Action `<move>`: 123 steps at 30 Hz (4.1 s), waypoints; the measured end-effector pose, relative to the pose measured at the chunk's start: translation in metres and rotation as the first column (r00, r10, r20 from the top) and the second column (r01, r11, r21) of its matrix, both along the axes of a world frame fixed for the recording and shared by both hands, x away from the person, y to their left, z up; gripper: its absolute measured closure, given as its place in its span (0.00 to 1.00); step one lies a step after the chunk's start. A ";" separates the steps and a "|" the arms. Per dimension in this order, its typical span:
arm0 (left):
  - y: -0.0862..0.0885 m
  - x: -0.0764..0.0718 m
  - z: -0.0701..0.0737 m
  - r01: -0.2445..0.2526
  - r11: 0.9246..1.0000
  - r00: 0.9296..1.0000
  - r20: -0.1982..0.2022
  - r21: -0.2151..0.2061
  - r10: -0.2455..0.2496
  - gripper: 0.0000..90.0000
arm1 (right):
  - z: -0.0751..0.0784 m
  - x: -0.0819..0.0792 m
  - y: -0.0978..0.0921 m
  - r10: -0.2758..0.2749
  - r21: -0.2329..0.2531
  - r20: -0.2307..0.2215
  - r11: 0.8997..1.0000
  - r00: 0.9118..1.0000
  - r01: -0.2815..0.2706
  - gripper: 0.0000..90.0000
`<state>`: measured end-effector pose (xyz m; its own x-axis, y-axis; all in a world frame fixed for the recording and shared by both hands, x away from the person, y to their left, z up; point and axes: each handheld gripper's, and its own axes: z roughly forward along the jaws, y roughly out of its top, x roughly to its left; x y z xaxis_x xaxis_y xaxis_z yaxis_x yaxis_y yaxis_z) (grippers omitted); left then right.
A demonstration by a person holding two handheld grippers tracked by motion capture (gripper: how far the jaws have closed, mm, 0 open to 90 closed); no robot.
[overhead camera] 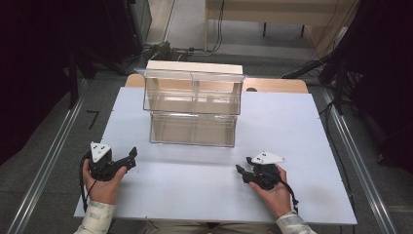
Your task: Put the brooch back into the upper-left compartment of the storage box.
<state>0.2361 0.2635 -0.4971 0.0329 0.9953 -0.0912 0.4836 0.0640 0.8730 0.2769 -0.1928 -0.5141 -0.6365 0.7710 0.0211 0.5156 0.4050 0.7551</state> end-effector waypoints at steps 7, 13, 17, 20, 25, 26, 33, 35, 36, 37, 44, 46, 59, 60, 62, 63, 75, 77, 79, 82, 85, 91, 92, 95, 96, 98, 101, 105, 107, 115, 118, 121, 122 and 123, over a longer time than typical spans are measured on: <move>0.000 0.000 0.000 -0.001 1.000 1.000 0.001 -0.001 0.001 0.11 | 0.000 0.001 0.003 0.016 0.003 -0.003 1.000 1.000 -0.016 0.59; 0.000 0.001 0.000 0.000 1.000 1.000 0.001 -0.002 0.000 0.11 | 0.000 0.003 0.005 0.028 0.006 -0.009 1.000 1.000 -0.028 0.62; 0.000 0.001 0.000 0.001 1.000 1.000 0.000 -0.002 -0.001 0.11 | 0.000 0.004 0.007 0.041 0.007 -0.015 0.999 0.999 -0.040 0.65; 0.000 0.001 0.000 0.001 1.000 1.000 0.000 -0.002 -0.001 0.11 | 0.000 0.005 0.009 0.049 0.004 -0.016 0.999 0.999 -0.049 0.67; 0.000 0.001 0.000 0.001 1.000 1.000 0.001 -0.003 -0.001 0.11 | -0.001 0.006 0.011 0.058 -0.004 -0.023 0.998 0.998 -0.058 0.72; 0.000 0.001 0.000 0.000 1.000 1.000 0.001 -0.003 0.000 0.11 | -0.001 0.007 0.011 0.058 -0.004 -0.024 0.998 0.998 -0.059 0.74; 0.000 0.001 0.000 0.002 1.000 1.000 0.000 -0.002 -0.002 0.11 | -0.001 0.006 0.012 0.054 -0.004 -0.026 0.999 0.998 -0.054 0.79; 0.000 0.001 0.000 0.002 1.000 1.000 -0.001 -0.003 -0.002 0.11 | -0.001 0.007 0.012 0.053 -0.004 -0.026 0.999 0.998 -0.053 0.80; 0.000 0.001 -0.001 0.002 1.000 1.000 -0.001 -0.003 -0.002 0.11 | -0.001 0.007 0.011 0.054 -0.005 -0.026 0.999 0.998 -0.054 0.80; 0.000 0.001 -0.001 0.002 1.000 1.000 -0.001 -0.003 -0.002 0.11 | -0.001 0.006 0.012 0.051 -0.004 -0.027 0.999 0.998 -0.051 0.81; 0.000 0.001 -0.001 0.001 1.000 1.000 0.000 -0.005 -0.001 0.11 | -0.001 0.006 0.012 0.048 -0.003 -0.028 0.999 0.998 -0.048 0.84; 0.000 0.001 -0.001 0.001 1.000 1.000 -0.001 -0.004 -0.001 0.11 | -0.001 0.007 0.011 0.048 -0.002 -0.028 0.999 0.998 -0.049 0.84; 0.001 0.000 0.000 0.000 1.000 1.000 0.001 -0.006 0.000 0.11 | 0.000 0.006 0.010 0.049 0.009 -0.024 0.999 0.999 -0.048 0.85; 0.001 0.000 0.000 0.000 1.000 1.000 0.001 -0.008 0.000 0.11 | 0.000 0.006 0.010 0.047 0.011 -0.025 0.999 0.999 -0.047 0.85; 0.001 0.000 0.000 0.000 1.000 1.000 0.002 -0.008 0.000 0.11 | 0.000 0.006 0.010 0.048 0.011 -0.025 0.999 0.999 -0.048 0.85; 0.001 0.000 0.000 0.000 1.000 1.000 0.002 -0.008 0.000 0.11 | 0.000 0.006 0.010 0.049 0.012 -0.025 0.999 0.999 -0.048 0.85; 0.001 0.000 0.000 0.000 1.000 1.000 0.002 -0.010 0.000 0.11 | 0.009 0.003 0.006 0.054 0.043 -0.008 0.998 0.998 -0.054 0.86; 0.002 0.000 0.000 -0.001 1.000 1.000 0.001 -0.009 0.001 0.11 | 0.011 0.003 0.005 0.055 0.044 -0.002 0.998 0.998 -0.055 0.86; 0.002 0.000 0.000 -0.001 1.000 1.000 0.002 -0.010 0.001 0.11 | 0.013 0.002 0.006 0.059 0.049 0.005 0.997 0.998 -0.059 0.86; 0.002 0.000 0.000 -0.001 1.000 1.000 0.002 -0.009 0.001 0.11 | 0.017 0.001 0.005 0.058 0.053 0.010 0.997 0.998 -0.058 0.86; 0.002 0.000 0.000 -0.001 1.000 1.000 0.002 -0.010 0.001 0.12 | 0.021 0.000 0.004 0.058 0.057 0.015 0.997 0.998 -0.059 0.86; 0.002 0.000 0.000 -0.003 1.000 1.000 0.001 -0.009 0.003 0.11 | 0.029 -0.004 0.004 0.069 0.069 0.038 0.995 0.997 -0.071 0.86; 0.002 0.000 0.000 -0.003 1.000 1.000 0.002 -0.008 0.003 0.11 | 0.030 -0.005 0.004 0.068 0.070 0.040 0.995 0.997 -0.071 0.86; 0.002 0.000 0.000 -0.002 1.000 1.000 0.002 -0.009 0.002 0.12 | 0.034 -0.007 0.003 0.070 0.081 0.049 0.994 0.996 -0.074 0.86; 0.002 0.000 0.000 -0.003 1.000 1.000 0.001 -0.009 0.003 0.11 | 0.035 -0.007 0.003 0.073 0.083 0.055 0.994 0.996 -0.078 0.86; 0.002 0.000 0.000 -0.002 1.000 1.000 0.001 -0.009 0.002 0.11 | 0.037 -0.008 0.003 0.076 0.085 0.051 0.993 0.996 -0.080 0.86; 0.002 0.000 0.000 -0.001 1.000 1.000 0.001 -0.009 0.001 0.11 | 0.040 -0.010 0.003 0.077 0.088 0.054 0.993 0.996 -0.081 0.86; 0.002 0.000 0.000 0.000 1.000 1.000 0.000 -0.012 0.000 0.12 | 0.045 -0.012 0.002 0.078 0.096 0.068 0.992 0.995 -0.084 0.86; 0.001 0.000 0.000 0.000 1.000 1.000 -0.003 -0.010 0.000 0.11 | 0.049 -0.013 0.002 0.080 0.101 0.073 0.991 0.994 -0.087 0.86; 0.001 0.000 0.000 0.000 1.000 1.000 -0.003 -0.013 0.000 0.11 | 0.058 -0.015 0.007 0.092 0.121 0.091 0.987 0.992 -0.103 0.86; 0.001 0.000 -0.001 -0.001 1.000 1.000 -0.002 -0.012 0.001 0.12 | 0.060 -0.014 0.011 0.104 0.124 0.095 0.986 0.990 -0.116 0.86; 0.001 0.001 -0.001 0.000 1.000 1.000 -0.004 -0.011 0.000 0.11 | 0.063 -0.015 0.014 0.113 0.129 0.100 0.984 0.989 -0.125 0.86; 0.001 0.001 -0.001 0.002 1.000 1.000 -0.004 -0.012 -0.002 0.11 | 0.064 -0.015 0.016 0.117 0.128 0.104 0.983 0.988 -0.130 0.86; 0.001 0.001 -0.001 0.001 1.000 1.000 -0.004 -0.012 -0.001 0.11 | 0.065 -0.015 0.017 0.118 0.132 0.104 0.982 0.987 -0.132 0.86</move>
<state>0.2367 0.2644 -0.4981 0.0339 0.9941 -0.1035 0.4873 0.0740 0.8701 0.2618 -0.1753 -0.4490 -0.7320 0.6790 0.0567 0.3904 0.3498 0.8516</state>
